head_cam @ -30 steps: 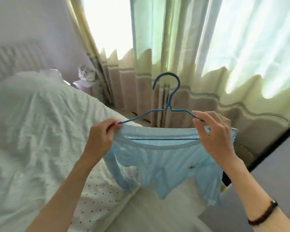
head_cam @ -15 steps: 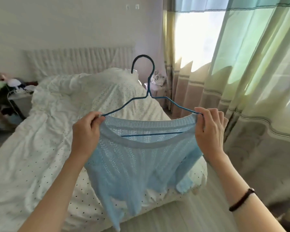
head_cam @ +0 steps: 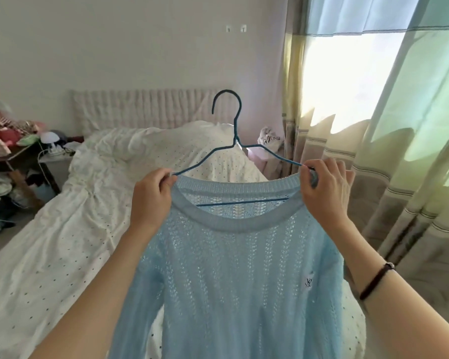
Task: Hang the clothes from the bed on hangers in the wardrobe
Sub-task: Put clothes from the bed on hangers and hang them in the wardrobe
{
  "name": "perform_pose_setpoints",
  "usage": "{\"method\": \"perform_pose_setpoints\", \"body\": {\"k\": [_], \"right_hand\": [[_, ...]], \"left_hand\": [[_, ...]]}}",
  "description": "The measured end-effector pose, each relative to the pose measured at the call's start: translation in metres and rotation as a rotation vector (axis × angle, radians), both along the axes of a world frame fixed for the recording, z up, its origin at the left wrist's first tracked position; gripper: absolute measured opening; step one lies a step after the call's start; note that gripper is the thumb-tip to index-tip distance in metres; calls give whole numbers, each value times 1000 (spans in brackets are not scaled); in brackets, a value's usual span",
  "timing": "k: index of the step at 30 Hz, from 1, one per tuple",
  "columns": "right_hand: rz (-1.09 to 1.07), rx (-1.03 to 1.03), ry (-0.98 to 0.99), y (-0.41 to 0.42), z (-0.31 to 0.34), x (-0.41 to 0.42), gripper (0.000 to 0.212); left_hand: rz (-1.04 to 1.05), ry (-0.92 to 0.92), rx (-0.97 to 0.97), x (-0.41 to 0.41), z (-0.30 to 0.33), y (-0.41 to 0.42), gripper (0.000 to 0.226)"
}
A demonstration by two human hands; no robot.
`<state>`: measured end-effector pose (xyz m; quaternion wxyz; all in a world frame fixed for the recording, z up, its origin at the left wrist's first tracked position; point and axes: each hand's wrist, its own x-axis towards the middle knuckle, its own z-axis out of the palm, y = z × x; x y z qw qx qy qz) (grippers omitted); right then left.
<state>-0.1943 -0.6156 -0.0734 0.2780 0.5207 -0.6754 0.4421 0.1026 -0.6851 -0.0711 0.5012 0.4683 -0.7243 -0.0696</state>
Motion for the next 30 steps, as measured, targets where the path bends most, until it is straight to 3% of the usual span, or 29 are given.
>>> {"method": "perform_pose_setpoints", "body": {"k": [9, 15, 22, 30], "right_hand": [[-8, 263, -109, -135, -57, -48, 15], [7, 404, -158, -221, -102, -76, 20], [57, 566, -223, -348, -198, -115, 22], [57, 668, -331, -490, -282, -158, 24]], "left_hand": [[-50, -63, 270, -50, -67, -151, 14], [-9, -146, 379, -80, -105, -238, 14], [116, -253, 514, -118, -201, -349, 16], [204, -301, 459, -171, -280, -483, 18]]}}
